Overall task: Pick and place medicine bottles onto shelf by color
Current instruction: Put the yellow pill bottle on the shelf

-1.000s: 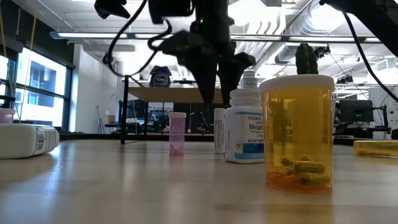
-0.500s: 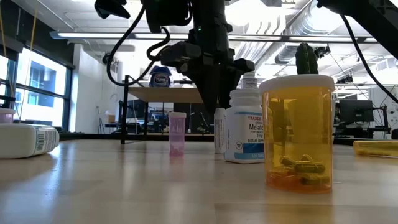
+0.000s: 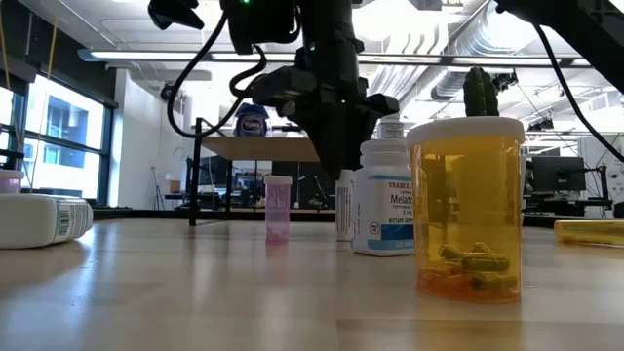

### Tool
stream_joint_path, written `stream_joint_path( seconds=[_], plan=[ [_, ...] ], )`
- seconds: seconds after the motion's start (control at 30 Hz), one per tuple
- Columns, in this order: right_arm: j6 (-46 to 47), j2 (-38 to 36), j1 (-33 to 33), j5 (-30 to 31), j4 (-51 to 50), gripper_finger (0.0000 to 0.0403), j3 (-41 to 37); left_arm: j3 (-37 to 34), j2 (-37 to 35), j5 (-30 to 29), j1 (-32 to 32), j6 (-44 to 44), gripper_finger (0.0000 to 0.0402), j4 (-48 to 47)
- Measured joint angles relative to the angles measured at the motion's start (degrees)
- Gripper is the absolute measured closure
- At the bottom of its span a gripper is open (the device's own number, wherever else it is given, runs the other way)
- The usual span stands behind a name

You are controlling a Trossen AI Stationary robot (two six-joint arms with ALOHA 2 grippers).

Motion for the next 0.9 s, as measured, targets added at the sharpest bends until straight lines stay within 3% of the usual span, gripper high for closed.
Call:
stream_joint_path(
  seconds=[0.43, 0.9],
  plan=[
    [-1.6, 0.6, -0.3, -1.4, -1.3, 0.0345, 0.0, 0.0, 0.0, 0.0, 0.0, 0.0, 0.0172, 0.0],
    [-7.2, -5.0, -1.7, -3.0, -4.4, 0.0340, 0.1, 0.0, 0.0, 0.0, 0.0, 0.0, 0.0172, 0.0]
  ],
)
